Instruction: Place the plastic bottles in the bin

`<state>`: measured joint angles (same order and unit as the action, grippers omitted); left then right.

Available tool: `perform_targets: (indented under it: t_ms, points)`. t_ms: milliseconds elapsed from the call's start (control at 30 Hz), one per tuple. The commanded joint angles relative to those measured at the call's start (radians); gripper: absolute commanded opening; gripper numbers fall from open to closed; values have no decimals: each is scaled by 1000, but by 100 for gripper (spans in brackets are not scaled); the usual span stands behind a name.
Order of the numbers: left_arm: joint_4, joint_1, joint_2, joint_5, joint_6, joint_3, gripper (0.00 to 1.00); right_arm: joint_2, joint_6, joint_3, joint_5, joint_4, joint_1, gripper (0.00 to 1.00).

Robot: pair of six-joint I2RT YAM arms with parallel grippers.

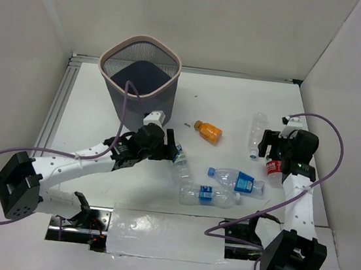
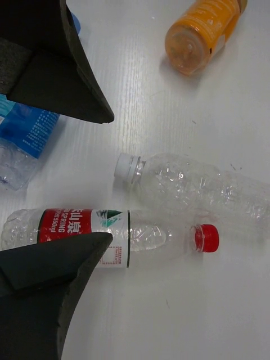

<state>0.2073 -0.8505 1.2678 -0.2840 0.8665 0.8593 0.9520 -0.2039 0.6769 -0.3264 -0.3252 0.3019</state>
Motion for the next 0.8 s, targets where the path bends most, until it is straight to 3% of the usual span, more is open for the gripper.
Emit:
perform_targets:
  t_ms: [0, 67, 200, 433, 767]
  points:
    - [66, -21, 82, -119, 129, 87, 94, -4, -8, 0, -23, 21, 8, 85]
    - [140, -62, 134, -159, 172, 136, 100, -4, -8, 0, -33, 21, 8, 85]
    - [269, -139, 267, -289, 264, 260, 100, -4, -8, -10, -33, 21, 8, 85]
    - [538, -163, 547, -330, 436, 515, 100, -4, -8, -19, -43, 31, 8, 85]
    - [471, -163, 634, -265, 421, 509, 100, 14, -20, -19, -98, 40, 8, 87]
